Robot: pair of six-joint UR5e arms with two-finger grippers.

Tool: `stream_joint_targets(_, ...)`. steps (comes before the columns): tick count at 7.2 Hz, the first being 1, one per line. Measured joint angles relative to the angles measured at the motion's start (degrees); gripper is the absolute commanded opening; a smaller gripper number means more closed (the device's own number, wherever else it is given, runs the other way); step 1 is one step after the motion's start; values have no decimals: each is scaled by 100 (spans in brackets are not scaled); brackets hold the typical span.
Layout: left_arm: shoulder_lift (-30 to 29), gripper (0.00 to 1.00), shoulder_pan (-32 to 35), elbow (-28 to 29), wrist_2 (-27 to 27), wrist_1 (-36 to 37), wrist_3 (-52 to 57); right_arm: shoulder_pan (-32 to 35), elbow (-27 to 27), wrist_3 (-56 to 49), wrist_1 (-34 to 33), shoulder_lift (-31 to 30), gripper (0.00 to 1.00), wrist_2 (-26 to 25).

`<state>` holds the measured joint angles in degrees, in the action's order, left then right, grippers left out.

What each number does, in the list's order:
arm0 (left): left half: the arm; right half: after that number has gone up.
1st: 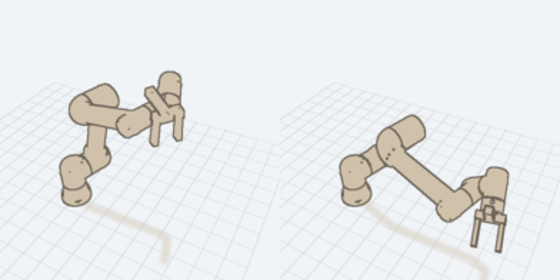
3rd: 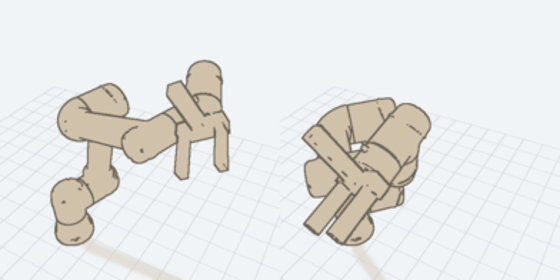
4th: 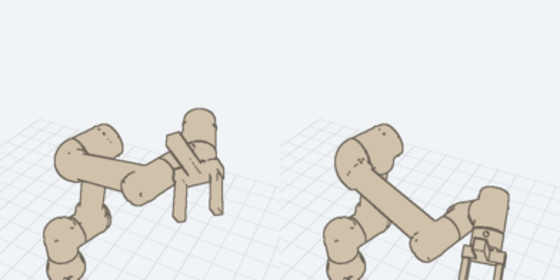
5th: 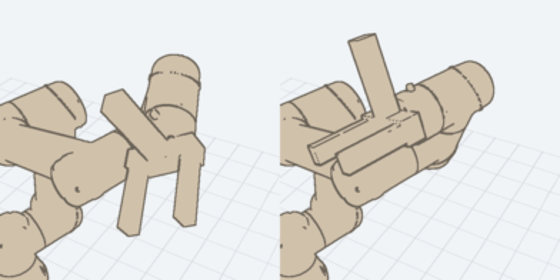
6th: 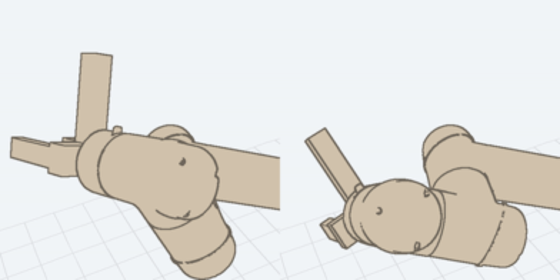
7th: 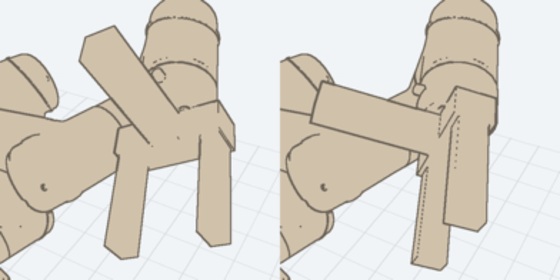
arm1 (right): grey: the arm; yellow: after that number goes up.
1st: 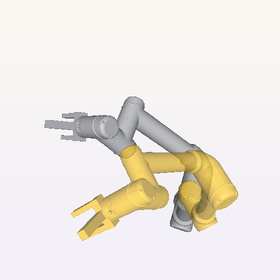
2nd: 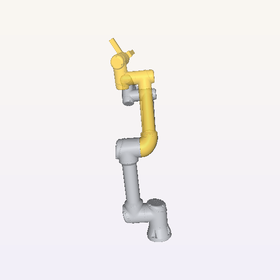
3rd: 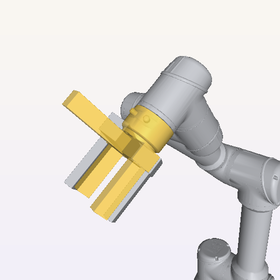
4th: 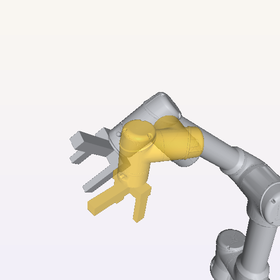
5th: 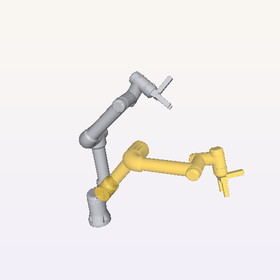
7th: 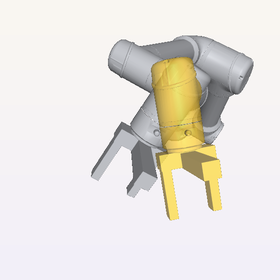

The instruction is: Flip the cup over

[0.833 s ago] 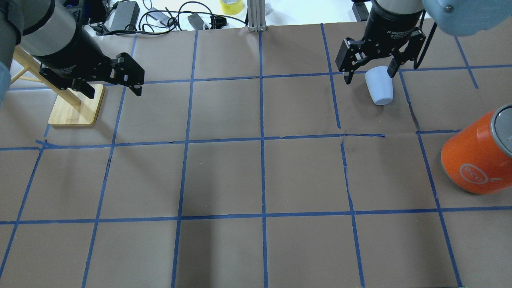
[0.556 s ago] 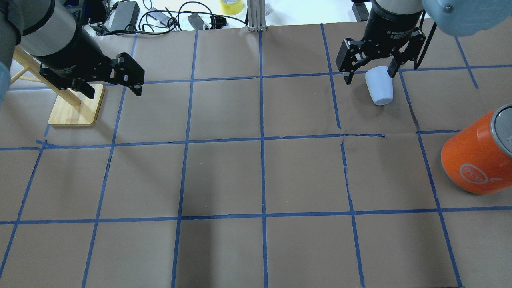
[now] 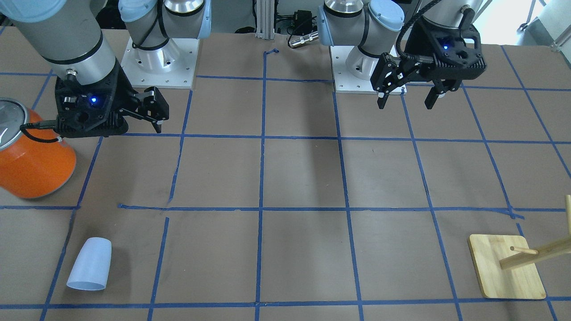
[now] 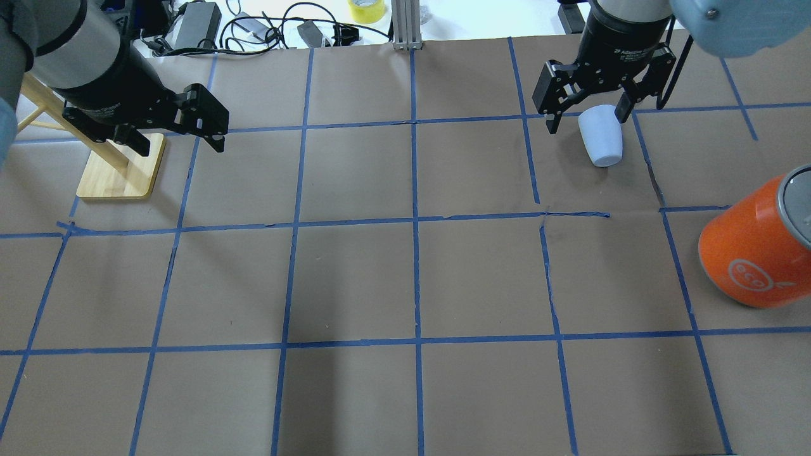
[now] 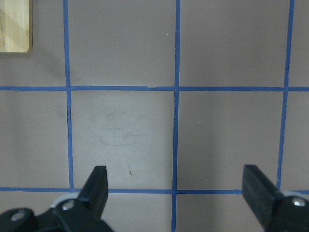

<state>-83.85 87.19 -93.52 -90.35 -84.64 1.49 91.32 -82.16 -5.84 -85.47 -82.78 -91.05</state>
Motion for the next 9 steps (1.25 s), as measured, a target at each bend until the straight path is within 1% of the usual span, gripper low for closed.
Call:
stream_joint_targets(6, 0, 100, 0, 0, 0, 0, 0, -59, -21, -2, -55, 52, 100, -76)
stream_joint_targets(9, 0, 100, 0, 0, 0, 0, 0, -271, -68, -45, -603, 416, 100, -275)
